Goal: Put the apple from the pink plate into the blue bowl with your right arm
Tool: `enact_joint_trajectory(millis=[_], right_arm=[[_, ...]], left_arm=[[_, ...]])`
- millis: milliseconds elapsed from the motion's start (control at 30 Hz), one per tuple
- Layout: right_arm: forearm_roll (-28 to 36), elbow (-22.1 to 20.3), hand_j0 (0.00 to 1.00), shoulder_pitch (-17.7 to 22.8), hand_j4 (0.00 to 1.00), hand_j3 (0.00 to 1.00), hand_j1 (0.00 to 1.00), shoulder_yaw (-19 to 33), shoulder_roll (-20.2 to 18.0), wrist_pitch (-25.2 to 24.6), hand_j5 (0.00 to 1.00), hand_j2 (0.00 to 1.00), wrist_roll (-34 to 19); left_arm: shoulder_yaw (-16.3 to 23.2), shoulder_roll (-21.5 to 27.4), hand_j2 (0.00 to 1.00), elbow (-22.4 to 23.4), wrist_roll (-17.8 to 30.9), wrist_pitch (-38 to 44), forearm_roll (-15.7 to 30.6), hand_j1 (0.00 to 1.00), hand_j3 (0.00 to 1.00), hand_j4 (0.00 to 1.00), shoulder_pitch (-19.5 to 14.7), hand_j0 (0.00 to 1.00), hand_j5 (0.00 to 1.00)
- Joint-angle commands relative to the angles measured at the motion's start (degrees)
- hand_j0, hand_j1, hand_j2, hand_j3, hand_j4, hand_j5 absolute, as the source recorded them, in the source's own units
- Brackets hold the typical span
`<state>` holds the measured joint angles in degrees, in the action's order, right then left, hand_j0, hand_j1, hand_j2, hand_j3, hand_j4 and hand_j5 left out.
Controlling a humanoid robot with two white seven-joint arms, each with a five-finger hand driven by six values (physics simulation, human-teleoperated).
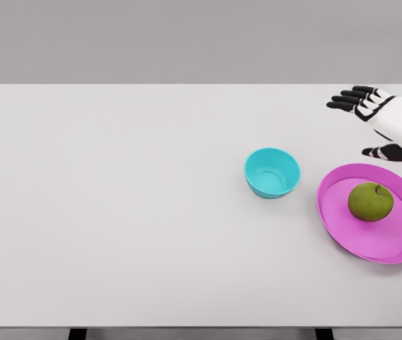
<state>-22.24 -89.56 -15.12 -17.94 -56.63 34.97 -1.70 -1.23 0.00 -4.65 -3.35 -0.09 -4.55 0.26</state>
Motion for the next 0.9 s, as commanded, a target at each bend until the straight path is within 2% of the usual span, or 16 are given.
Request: enact_joint_trajectory(millis=[0,67,133,167,200,233,267,300,333,400,533,700,867], right_arm=[[0.35,-1.06,1.00,0.00,1.00,1.00,1.00,0.01,-0.41,0.03,1.00,1.00,-0.15],[0.53,-0.71,1.00,0.17,1.00,1.00,1.00,0.80,-0.59,0.03,1.00,1.00,-0.06],[0.53,-0.79,1.00,1.32,1.00,1.00,1.00,2.29,-3.05,0.03,1.00,1.00,-0.15],[0.53,-1.14,1.00,2.37,1.00,1.00,1.00,2.29,-5.32,0.03,1.00,1.00,-1.89],[0.70,-1.58,1.00,2.55,1.00,1.00,1.00,2.91,-8.85,0.03,1.00,1.00,-5.68],[0.97,-1.58,1.00,2.64,1.00,1.00,1.00,5.10,-9.11,0.03,1.00,1.00,-11.21],[3.25,-1.67,1.00,2.64,1.00,1.00,1.00,6.42,-9.11,0.03,1.00,1.00,-19.82],[6.24,-1.76,1.00,2.64,1.00,1.00,1.00,7.56,-9.46,0.03,1.00,1.00,-26.24],[6.68,-2.28,1.00,2.64,1.00,1.00,1.00,8.88,-9.55,0.03,1.00,1.00,-32.65],[6.77,-5.80,1.00,3.16,1.00,1.00,1.00,8.97,-9.55,0.03,1.00,1.00,-33.30],[6.68,-7.65,1.00,6.15,1.00,1.00,1.00,8.80,-9.46,0.03,1.00,1.00,-33.30],[5.98,-5.80,1.00,8.00,1.00,1.00,1.00,8.27,-8.85,0.03,1.00,1.00,-33.30],[5.45,-2.73,1.00,7.56,1.00,1.00,1.00,5.54,-6.92,0.03,1.00,1.00,-33.30]], left_arm=[[0.00,0.00,1.00,0.00,0.01,0.00,-0.02,1.00,1.00,1.00,0.00,1.00,1.00],[0.00,0.00,1.00,0.00,0.01,0.00,-0.02,1.00,1.00,1.00,0.00,1.00,1.00],[0.00,0.00,1.00,0.00,0.01,0.00,-0.02,1.00,1.00,1.00,0.00,1.00,1.00],[0.00,0.00,1.00,0.00,0.01,0.00,-0.02,1.00,1.00,1.00,0.00,1.00,1.00],[0.00,0.00,1.00,0.00,0.01,0.00,-0.02,1.00,1.00,1.00,0.00,1.00,1.00],[0.00,0.00,1.00,0.00,0.01,0.00,-0.02,1.00,1.00,1.00,0.00,1.00,1.00],[0.00,0.00,1.00,0.00,0.01,0.00,0.07,1.00,1.00,1.00,0.00,1.00,1.00],[0.00,0.00,1.00,0.00,0.01,0.00,-0.02,1.00,1.00,1.00,0.00,1.00,1.00],[0.00,0.00,1.00,0.00,0.01,0.00,-0.02,1.00,1.00,1.00,0.00,1.00,1.00],[0.00,0.00,1.00,0.00,0.01,0.00,-0.02,1.00,1.00,1.00,0.00,1.00,1.00],[0.00,0.00,1.00,0.00,0.01,0.00,-0.02,1.00,1.00,1.00,0.00,1.00,1.00],[0.00,0.00,1.00,0.00,0.01,0.00,-0.02,1.00,1.00,1.00,0.00,1.00,1.00],[0.00,0.00,1.00,0.00,0.01,0.00,-0.02,1.00,1.00,1.00,0.00,1.00,1.00]])
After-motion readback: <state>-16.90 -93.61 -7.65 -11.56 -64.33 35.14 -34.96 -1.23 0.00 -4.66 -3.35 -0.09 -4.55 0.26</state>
